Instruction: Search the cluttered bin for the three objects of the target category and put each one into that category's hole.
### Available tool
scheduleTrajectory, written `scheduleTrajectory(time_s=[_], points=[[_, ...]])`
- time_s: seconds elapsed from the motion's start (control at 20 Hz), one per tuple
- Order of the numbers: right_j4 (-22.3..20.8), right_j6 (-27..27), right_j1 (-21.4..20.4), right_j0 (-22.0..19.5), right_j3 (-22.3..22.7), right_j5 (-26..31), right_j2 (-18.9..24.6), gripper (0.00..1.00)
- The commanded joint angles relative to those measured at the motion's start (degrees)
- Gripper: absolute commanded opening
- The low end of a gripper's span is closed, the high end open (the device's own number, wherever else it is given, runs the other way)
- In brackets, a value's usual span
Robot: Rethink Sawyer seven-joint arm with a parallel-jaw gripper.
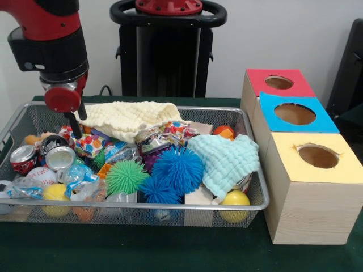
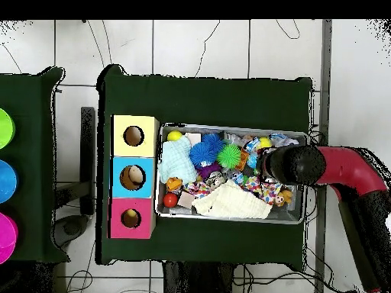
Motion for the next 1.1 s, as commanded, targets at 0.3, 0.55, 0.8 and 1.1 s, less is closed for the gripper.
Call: scheduleTrajectory(time_s=[0.3, 0.55, 0.8, 1.1], points=[[-2.9, -16.7, -1.0, -2.3, -2.5, 4.1, 3.6, 1.00], [-2.9, -16.3, -2.3, -3.5, -0.9, 3.7, 4.2, 1.00], [-3.6, -15.7, -1.4, -6.0, 1.2, 2.0, 4.2, 1.00], [-6.5, -18.4, 1.0, -7.5, 0.5, 1.0, 4.0, 1.00]])
